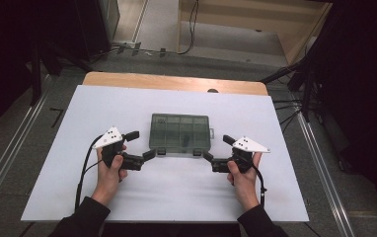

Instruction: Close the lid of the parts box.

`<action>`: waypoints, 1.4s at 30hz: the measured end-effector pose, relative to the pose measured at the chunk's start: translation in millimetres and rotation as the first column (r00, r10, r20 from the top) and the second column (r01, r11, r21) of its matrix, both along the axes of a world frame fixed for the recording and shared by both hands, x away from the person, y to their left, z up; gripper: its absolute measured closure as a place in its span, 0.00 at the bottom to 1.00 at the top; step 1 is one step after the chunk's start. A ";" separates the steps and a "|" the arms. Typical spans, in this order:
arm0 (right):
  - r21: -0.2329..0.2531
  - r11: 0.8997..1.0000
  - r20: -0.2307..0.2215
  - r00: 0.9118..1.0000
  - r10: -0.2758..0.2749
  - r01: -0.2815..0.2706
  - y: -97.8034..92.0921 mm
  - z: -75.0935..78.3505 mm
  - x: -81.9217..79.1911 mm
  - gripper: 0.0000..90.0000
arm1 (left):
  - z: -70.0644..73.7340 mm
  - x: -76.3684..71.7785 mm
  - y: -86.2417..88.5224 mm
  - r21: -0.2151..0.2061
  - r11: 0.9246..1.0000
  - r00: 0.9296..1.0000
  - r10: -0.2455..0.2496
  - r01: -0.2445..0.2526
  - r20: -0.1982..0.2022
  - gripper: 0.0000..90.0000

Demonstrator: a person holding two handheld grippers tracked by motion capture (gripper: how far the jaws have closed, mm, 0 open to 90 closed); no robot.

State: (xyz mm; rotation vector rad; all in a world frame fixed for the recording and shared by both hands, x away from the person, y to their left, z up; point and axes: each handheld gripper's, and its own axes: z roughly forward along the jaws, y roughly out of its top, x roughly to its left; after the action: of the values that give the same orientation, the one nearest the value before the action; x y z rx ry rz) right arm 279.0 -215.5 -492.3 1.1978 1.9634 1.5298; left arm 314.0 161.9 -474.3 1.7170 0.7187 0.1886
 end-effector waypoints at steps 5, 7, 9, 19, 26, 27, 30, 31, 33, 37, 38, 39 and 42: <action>0.003 1.000 0.002 1.000 -0.010 0.010 -4.6 -0.3 -2.5 0.00 | -0.4 -3.2 4.6 0.014 1.000 1.000 0.006 -0.006 0.007 0.00; 0.004 1.000 0.003 1.000 -0.013 0.013 -6.6 0.0 -3.7 0.00 | -0.6 -4.2 6.9 0.019 1.000 1.000 0.010 -0.011 0.008 0.00; 0.007 1.000 0.006 1.000 -0.016 0.016 -8.7 0.2 -4.8 0.00 | -1.0 -5.3 9.9 0.016 1.000 1.000 0.015 -0.015 0.006 0.00; -0.004 0.999 0.014 0.999 -0.033 0.033 -20.3 -0.8 -12.1 0.00 | -1.4 -14.9 29.4 0.036 0.999 0.999 0.031 -0.032 0.015 0.00; -0.039 0.998 0.017 0.999 -0.043 0.044 -31.6 -4.8 -19.8 0.00 | -0.9 -24.2 43.9 0.055 0.997 0.999 0.049 -0.050 0.024 0.00; -0.045 0.998 0.016 0.999 -0.047 0.048 -33.5 -5.6 -22.0 0.00 | -1.8 -26.5 46.6 0.063 0.997 0.998 0.049 -0.050 0.027 0.00; -0.049 0.997 0.011 0.998 -0.057 0.057 -42.2 -8.3 -27.9 0.00 | -4.1 -30.7 55.4 0.066 0.996 0.998 0.054 -0.055 0.015 0.00; -0.047 0.997 0.011 0.998 -0.066 0.066 -45.3 -8.6 -29.3 0.00 | -4.6 -31.5 58.5 0.065 0.996 0.998 0.061 -0.062 0.014 0.00; -0.040 0.996 0.012 0.997 -0.078 0.078 -50.9 -8.1 -31.8 0.00 | -5.0 -33.7 64.1 0.052 0.996 0.997 0.071 -0.072 0.006 0.00; -0.035 0.994 0.029 0.994 -0.102 0.102 -64.0 -5.8 -38.2 0.00 | -4.9 -38.3 73.6 0.053 0.995 0.996 0.084 -0.084 0.007 0.00; -0.032 0.994 0.025 0.994 -0.108 0.109 -67.1 -5.6 -40.3 0.00 | -4.6 -39.6 75.9 0.058 0.994 0.996 0.087 -0.088 0.011 0.00; -0.030 0.994 0.030 0.994 -0.109 0.110 -70.8 -5.9 -41.4 0.00 | -4.2 -41.3 78.5 0.062 0.994 0.996 0.092 -0.093 0.013 0.00; -0.028 0.992 0.027 0.992 -0.126 0.127 -80.6 -7.5 -45.6 0.00 | -3.4 -44.3 85.1 0.064 0.993 0.995 0.101 -0.101 0.016 0.00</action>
State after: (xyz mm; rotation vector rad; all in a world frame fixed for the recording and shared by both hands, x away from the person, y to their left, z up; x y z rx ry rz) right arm 233.4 -296.2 -499.8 1.2595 1.8499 1.4411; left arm 269.7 247.0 -477.7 1.7408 0.7981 0.2958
